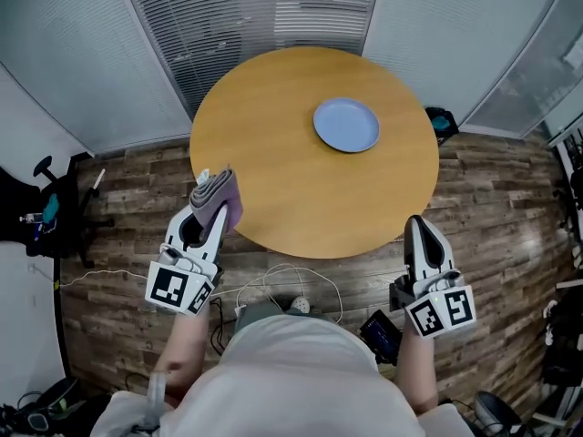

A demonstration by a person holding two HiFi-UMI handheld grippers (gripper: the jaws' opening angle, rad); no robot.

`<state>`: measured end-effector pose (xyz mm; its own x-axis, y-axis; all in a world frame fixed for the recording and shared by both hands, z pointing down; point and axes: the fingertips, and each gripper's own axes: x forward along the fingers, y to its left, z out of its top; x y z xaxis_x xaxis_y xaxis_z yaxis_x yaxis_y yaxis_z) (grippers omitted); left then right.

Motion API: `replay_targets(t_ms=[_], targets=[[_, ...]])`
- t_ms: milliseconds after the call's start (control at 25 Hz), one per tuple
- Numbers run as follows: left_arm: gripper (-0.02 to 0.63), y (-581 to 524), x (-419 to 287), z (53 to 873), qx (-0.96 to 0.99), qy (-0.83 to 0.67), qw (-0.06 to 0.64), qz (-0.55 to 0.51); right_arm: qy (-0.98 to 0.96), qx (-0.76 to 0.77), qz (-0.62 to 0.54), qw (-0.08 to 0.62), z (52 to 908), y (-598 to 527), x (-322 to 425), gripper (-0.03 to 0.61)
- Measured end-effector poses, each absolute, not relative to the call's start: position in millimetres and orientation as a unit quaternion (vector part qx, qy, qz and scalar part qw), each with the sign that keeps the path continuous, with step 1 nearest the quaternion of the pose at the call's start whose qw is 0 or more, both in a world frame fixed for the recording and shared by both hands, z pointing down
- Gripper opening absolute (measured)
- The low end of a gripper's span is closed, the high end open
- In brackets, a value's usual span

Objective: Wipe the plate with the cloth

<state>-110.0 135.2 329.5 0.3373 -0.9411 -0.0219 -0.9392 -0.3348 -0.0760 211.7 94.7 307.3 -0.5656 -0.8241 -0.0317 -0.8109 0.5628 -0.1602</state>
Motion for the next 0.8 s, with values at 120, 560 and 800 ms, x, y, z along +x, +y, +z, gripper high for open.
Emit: replay_targets(t_ms=[120, 560, 800], targets=[[0.080, 123, -103, 324, -0.818, 0.574, 0.044, -0.006, 0.887, -0.455, -0.057, 0.051, 304, 84, 207, 0.020], [0.080, 89, -100, 330, -0.820, 0.571, 0.039, -0.012, 0.882, -0.462, -0.075, 0.055, 313, 58, 212, 0.020], [0.080, 79, -105, 336, -0.825, 0.564, 0.037, -0.009, 0.877, -0.473, -0.074, 0.049, 318, 52, 210, 0.020]])
